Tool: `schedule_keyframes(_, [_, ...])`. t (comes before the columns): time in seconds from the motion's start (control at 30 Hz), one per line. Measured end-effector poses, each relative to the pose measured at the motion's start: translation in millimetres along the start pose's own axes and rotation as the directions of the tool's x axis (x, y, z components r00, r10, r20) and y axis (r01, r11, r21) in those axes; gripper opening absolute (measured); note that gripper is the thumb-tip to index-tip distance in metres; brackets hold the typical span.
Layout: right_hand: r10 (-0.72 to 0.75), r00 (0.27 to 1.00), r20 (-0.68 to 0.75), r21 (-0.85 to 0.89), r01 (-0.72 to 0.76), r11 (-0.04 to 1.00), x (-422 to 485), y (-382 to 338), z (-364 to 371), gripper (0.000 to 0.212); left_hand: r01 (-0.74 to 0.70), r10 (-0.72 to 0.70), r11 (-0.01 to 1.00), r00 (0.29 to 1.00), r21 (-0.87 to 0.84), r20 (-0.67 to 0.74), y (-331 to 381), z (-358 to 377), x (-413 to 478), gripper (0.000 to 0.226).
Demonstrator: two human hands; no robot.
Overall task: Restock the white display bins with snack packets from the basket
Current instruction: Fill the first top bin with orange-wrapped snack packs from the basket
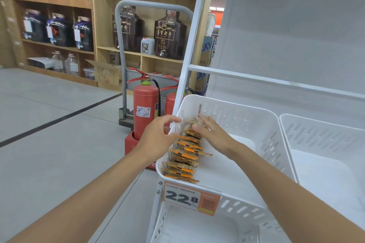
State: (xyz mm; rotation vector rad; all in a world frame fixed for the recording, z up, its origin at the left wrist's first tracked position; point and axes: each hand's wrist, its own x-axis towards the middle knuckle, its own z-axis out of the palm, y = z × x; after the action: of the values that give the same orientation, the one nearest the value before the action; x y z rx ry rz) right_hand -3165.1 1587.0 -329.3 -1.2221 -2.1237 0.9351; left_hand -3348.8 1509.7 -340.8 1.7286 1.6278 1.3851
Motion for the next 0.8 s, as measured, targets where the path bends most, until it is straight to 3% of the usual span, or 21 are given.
schedule_keyframes(0.13, [0.006, 1.000, 0.025, -0.028, -0.005, 1.000, 14, 4, 12, 0.046, 0.004, -0.004, 0.999, 1.000, -0.032, 0.019, -2, 3, 1, 0.036])
schedule_keyframes(0.27, [0.042, 0.998, 0.035, 0.050, -0.044, 0.998, 18, 4, 10, 0.087, 0.008, -0.007, 1.000, 1.000, -0.027, 0.027, -2, 3, 3, 0.033])
schedule_keyframes(0.33, [0.051, 0.999, 0.005, 0.032, -0.052, 0.998, 12, 5, 7, 0.094, 0.007, -0.007, 1.000, 1.000, 0.003, 0.019, 0, 2, 3, 0.031])
schedule_keyframes(0.53, [-0.022, 0.989, -0.148, -0.078, 0.010, 0.997, -63, -23, -6, 0.062, 0.049, -0.008, 0.967, 0.987, 0.249, -0.162, 39, -4, -30, 0.029])
schedule_keyframes(0.6, [-0.094, 0.963, -0.253, -0.166, 0.053, 0.985, -108, -40, -4, 0.050, 0.058, -0.015, 0.966, 0.985, 0.254, -0.170, 62, -5, -59, 0.023])
schedule_keyframes(0.7, [-0.152, 0.912, -0.382, -0.229, 0.066, 0.971, -180, -55, 7, 0.035, 0.060, -0.047, 0.989, 0.994, 0.138, -0.094, 91, 0, -116, 0.014])
schedule_keyframes(0.8, [-0.091, 0.940, -0.329, -0.251, 0.006, 0.968, -254, -41, 27, 0.028, 0.133, -0.137, 0.990, 0.987, 0.056, 0.079, 99, 17, -185, 0.014])
